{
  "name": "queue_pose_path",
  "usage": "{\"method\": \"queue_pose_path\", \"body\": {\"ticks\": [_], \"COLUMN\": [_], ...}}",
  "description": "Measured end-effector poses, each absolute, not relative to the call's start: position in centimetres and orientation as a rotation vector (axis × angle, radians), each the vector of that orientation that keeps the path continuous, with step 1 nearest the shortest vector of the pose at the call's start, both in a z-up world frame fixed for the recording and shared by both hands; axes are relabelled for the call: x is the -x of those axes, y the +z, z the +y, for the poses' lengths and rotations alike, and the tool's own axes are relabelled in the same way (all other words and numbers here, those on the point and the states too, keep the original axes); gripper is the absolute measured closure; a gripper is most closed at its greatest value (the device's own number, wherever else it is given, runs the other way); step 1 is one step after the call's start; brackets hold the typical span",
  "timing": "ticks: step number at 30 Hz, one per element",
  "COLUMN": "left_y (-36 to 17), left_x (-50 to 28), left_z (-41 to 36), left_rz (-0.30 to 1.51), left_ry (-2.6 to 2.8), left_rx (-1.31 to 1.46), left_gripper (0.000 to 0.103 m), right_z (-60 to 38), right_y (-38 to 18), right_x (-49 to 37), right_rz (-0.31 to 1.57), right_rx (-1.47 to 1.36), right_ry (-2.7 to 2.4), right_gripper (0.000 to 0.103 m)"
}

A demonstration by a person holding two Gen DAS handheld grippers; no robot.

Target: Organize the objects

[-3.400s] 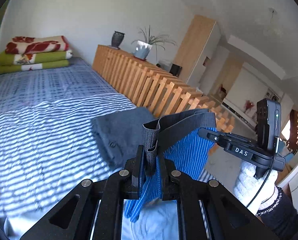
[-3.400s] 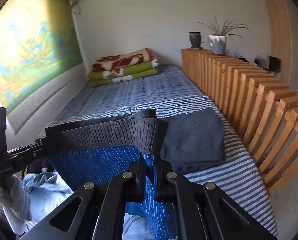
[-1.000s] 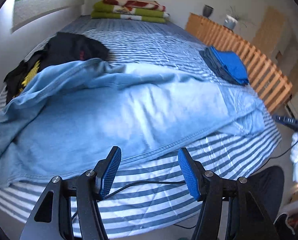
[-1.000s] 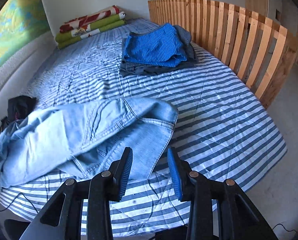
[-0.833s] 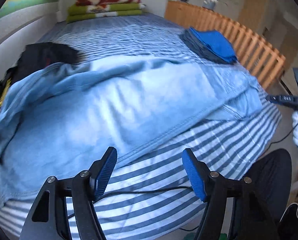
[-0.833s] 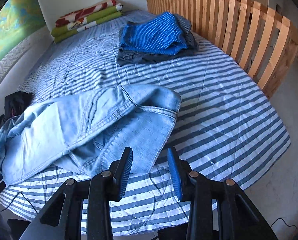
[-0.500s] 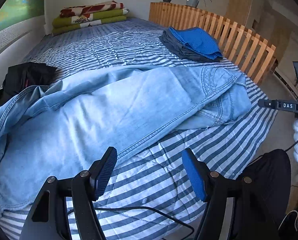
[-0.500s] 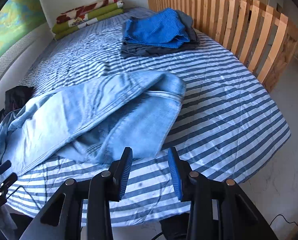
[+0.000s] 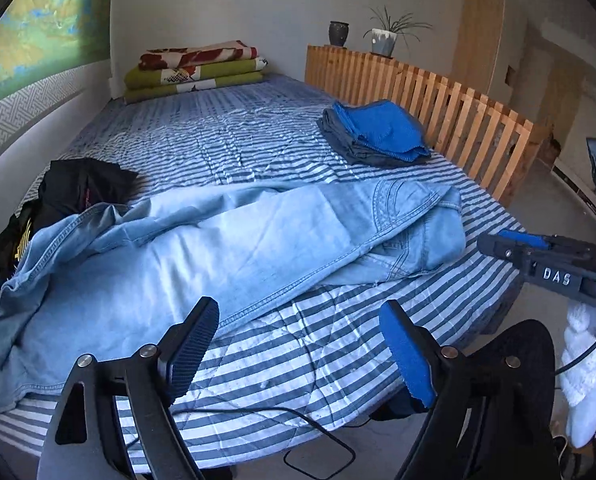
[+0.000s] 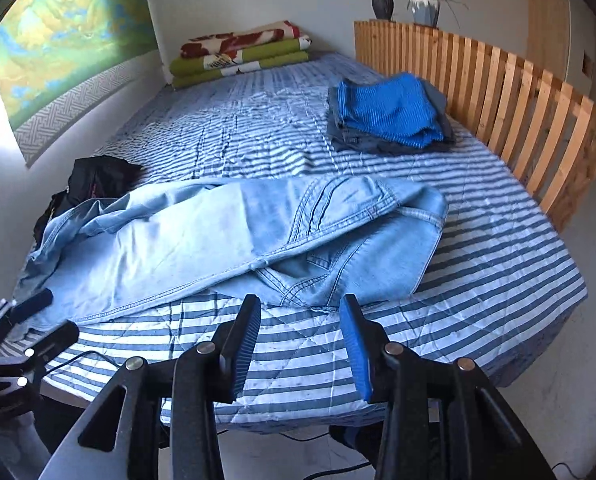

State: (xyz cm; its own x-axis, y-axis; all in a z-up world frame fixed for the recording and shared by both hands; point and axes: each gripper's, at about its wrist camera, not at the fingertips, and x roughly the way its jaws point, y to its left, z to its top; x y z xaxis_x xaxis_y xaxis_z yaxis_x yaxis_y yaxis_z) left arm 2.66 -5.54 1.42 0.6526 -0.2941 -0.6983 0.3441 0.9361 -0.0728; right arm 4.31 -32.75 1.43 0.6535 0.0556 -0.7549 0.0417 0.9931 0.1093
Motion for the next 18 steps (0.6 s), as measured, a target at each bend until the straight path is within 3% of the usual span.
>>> {"method": "queue_pose_path", "body": {"ticks": [4,18], "left_y": [4.2,6.0], "left_x": [-1.1,0.1], "left_z": [-5.9,-6.1], "left_rz": [0.718,0.715], "left_ry": [-0.342,-0.304], "left_rx": [-0.078,-0.057], "left_gripper": [0.002,0.001], "right_z": [-31.5,-29.3], "right_y": [2.7,4.4], "right_x": [-2.3,-0.3], "right_rz": [0.822,0.786], "right_rx": [-0.084,-0.061], "right_ry": [0.004,0.008], "right_gripper": [0.062,0.058]}}
